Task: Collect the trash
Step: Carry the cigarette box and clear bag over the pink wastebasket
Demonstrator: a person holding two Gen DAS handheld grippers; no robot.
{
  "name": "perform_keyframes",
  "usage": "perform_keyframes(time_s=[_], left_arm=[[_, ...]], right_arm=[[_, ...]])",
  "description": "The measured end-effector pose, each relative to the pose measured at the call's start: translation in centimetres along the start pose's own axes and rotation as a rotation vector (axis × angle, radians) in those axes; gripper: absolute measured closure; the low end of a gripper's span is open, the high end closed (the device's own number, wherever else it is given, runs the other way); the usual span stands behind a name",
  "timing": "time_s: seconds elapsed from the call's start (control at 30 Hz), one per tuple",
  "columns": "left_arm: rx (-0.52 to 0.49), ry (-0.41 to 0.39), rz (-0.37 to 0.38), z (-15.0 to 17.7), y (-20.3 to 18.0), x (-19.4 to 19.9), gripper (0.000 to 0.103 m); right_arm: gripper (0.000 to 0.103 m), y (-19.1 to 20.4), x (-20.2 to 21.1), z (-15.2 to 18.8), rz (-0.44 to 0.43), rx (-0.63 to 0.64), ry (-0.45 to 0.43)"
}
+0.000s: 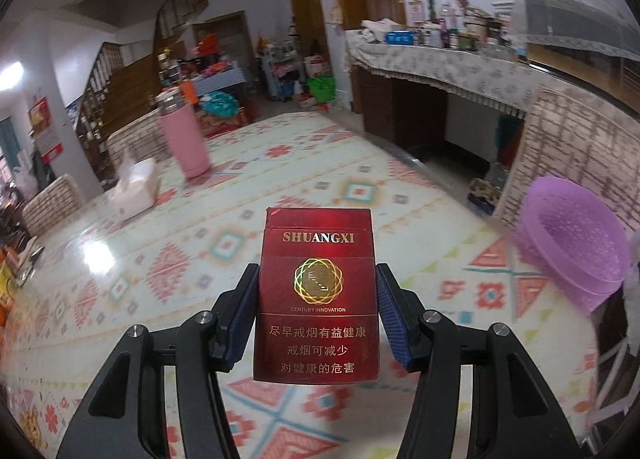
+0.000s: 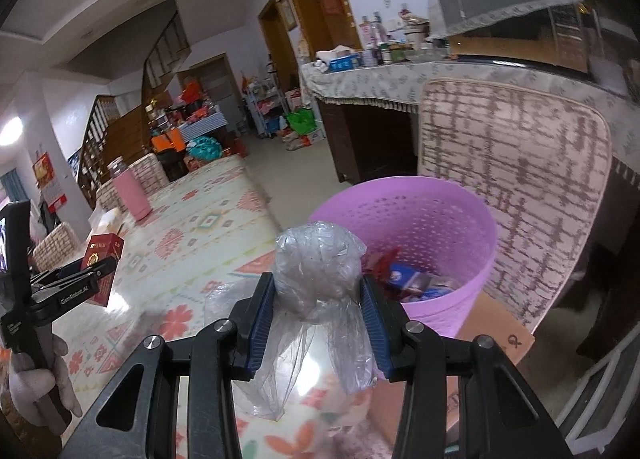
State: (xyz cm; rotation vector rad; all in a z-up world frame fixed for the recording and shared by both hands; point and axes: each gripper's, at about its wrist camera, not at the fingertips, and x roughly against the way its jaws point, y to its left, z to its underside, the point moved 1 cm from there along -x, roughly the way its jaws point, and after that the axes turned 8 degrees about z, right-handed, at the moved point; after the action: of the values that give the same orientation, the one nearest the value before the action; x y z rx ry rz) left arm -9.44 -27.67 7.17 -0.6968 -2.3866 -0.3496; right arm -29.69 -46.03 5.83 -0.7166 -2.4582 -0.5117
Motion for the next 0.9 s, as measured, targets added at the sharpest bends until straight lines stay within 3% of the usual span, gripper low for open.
perform_keyframes(time_s=[0.33, 0.9], left_arm=[[-0.083, 0.01, 0.033, -1.7, -4.8, -1.3, 0.048], [-0.15, 0.034, 0.099, -3.9, -9.7, -3.5, 0.048]], right_arm=[[0.055, -3.6, -1.2, -1.2, 0.026, -0.05, 0.009], [0.055, -5.8, -2.7, -3.7, 0.036, -0.06, -0.012]])
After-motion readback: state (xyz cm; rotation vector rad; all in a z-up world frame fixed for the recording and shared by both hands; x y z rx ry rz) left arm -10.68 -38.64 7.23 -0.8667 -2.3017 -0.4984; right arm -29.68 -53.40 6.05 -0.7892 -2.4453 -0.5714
